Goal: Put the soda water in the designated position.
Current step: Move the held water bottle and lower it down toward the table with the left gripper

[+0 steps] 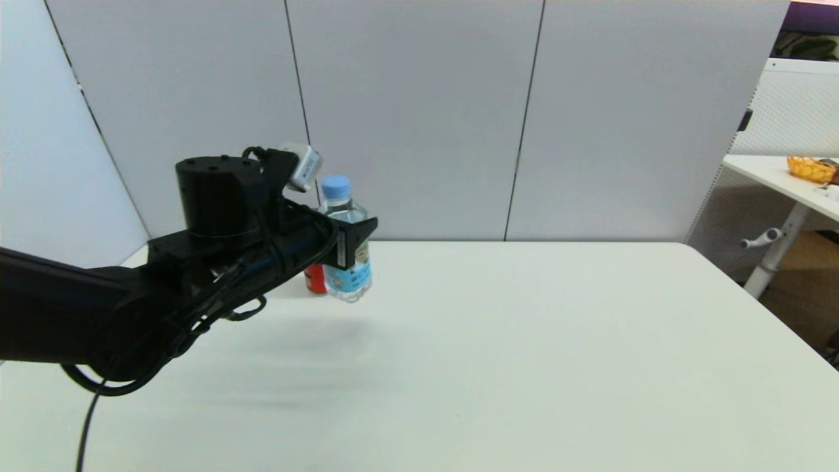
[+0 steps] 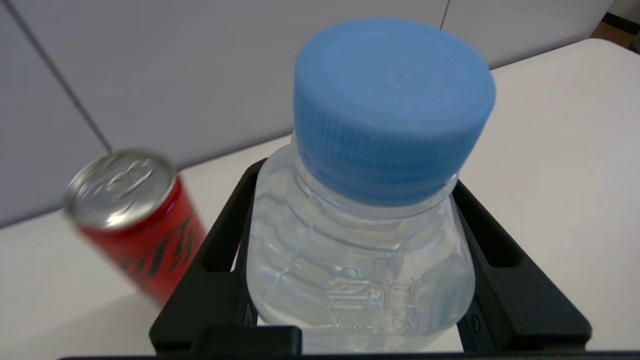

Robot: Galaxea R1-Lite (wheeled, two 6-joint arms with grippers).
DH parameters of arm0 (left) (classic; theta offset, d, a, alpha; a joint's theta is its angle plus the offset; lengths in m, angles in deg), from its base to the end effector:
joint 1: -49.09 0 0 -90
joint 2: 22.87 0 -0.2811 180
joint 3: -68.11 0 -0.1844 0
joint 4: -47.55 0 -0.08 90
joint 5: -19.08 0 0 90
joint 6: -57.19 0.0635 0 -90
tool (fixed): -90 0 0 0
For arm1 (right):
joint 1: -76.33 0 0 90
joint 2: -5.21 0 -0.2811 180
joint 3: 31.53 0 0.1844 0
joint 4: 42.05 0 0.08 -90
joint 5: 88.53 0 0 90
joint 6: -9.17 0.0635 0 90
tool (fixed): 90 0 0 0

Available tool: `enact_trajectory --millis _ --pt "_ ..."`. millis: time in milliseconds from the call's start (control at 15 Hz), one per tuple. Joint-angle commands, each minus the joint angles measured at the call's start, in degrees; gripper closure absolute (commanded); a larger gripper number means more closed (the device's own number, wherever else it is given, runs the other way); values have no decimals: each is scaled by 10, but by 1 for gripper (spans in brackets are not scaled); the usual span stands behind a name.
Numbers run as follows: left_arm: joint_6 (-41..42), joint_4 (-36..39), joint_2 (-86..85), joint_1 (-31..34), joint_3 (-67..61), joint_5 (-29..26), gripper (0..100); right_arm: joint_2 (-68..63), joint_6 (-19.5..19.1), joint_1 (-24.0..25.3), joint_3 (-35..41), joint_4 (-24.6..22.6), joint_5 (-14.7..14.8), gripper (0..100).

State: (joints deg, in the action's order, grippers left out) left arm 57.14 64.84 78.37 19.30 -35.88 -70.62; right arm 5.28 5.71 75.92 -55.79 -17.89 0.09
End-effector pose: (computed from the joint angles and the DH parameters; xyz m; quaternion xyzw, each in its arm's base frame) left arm 0.3158 -0.1804 0.1773 0.0176 0.0670 -0.2539 0.9648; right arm 0.0304 0.0013 0.0761 -0.0302 -0.0017 0.0084 0.9995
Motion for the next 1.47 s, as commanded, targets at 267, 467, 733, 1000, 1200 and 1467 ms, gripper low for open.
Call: enact_trajectory --millis 267,467,733,1000,1200,1467 --pt "8 -3 140 -6 115 0 100 0 -1 0 0 0 0 0" --pt "7 -11 179 -5 155 1 100 0 -1 0 0 0 0 0" --pt "5 -3 211 -2 187 1 100 0 -1 0 0 0 0 0" --pt "4 20 230 4 212 1 100 0 -1 0 0 0 0 0" --pt "0 23 238 4 214 2 100 0 -1 0 0 0 0 0" --pt "0 29 246 4 215 2 100 0 -1 0 0 0 0 0"
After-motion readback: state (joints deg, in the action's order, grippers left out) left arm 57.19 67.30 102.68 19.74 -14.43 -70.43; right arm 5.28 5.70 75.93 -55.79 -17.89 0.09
